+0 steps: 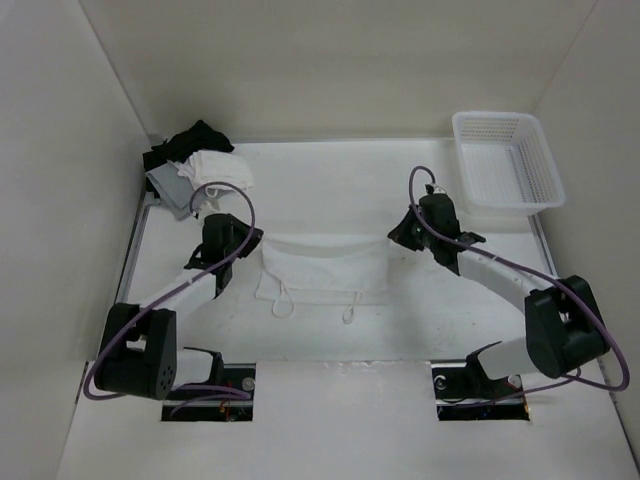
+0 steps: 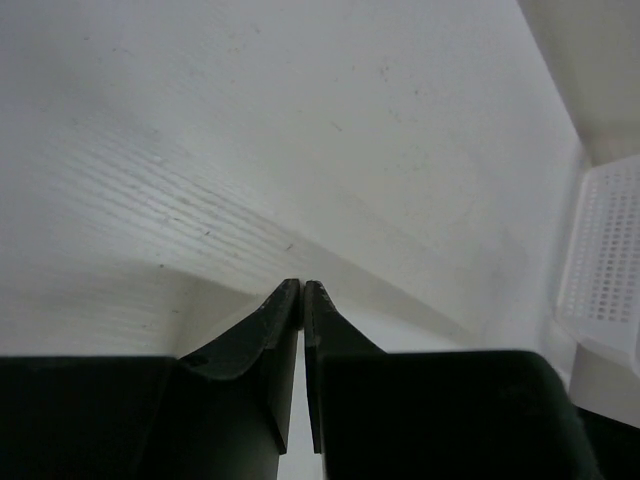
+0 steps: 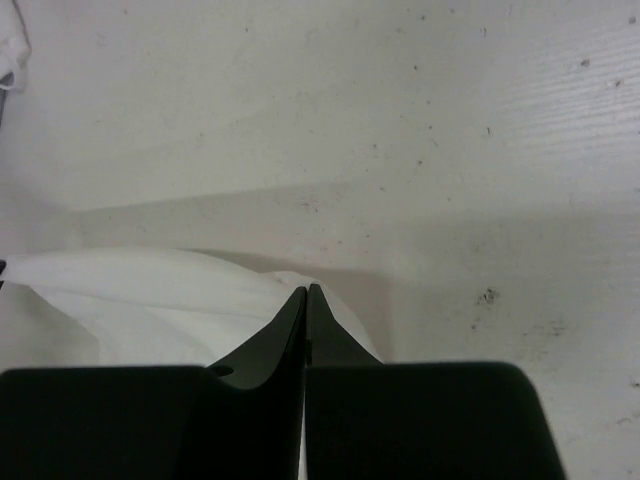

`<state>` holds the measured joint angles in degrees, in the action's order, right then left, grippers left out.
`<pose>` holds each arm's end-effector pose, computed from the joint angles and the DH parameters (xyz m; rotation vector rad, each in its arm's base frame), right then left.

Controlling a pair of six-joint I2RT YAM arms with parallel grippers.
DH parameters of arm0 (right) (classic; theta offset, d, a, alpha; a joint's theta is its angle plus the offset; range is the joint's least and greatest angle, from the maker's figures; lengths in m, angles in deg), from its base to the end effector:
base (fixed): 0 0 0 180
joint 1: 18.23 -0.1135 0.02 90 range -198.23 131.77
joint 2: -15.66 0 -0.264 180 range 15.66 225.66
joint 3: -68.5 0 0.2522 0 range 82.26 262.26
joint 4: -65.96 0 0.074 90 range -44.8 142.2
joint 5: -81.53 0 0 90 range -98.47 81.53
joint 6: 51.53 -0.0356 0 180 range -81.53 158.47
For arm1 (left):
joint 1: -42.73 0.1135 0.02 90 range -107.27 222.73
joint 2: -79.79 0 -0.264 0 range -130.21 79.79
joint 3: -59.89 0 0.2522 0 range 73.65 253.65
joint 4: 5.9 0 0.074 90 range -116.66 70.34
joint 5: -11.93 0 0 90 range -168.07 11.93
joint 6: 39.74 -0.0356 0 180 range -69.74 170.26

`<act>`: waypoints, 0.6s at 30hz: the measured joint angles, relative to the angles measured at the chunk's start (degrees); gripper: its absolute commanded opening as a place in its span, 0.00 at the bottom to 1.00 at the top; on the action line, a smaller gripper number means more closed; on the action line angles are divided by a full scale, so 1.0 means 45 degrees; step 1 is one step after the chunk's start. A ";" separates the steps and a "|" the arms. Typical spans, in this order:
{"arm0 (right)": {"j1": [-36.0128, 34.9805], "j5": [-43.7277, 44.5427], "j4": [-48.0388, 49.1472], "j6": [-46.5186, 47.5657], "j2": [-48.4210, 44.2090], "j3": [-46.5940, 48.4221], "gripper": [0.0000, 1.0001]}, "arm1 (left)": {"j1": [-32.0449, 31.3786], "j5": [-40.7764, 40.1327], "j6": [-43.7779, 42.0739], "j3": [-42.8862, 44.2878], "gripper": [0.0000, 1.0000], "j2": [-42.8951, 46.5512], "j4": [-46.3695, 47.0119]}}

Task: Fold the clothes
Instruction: Fold the tank top

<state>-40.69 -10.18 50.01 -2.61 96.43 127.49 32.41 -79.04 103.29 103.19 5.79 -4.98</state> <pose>0.2755 0.1150 0.2134 0.3564 2.2783 0.6250 0.2551 -0.0458 0.1841 -0.7955 2.0056 -0.6415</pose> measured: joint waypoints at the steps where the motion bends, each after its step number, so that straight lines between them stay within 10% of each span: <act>1: 0.0029 -0.0029 0.0068 0.0078 -0.0097 0.0005 0.01 | -0.0005 0.0078 0.0097 0.0000 0.06 0.0063 0.0189; 18: -0.2064 0.0447 0.0287 -0.0685 -0.4449 -0.5115 0.03 | 0.0976 0.1137 0.0364 -0.4289 0.06 0.8038 -0.1817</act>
<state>-49.98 -8.17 51.30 -5.69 76.41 104.47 36.80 -73.93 104.93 83.89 41.97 -13.15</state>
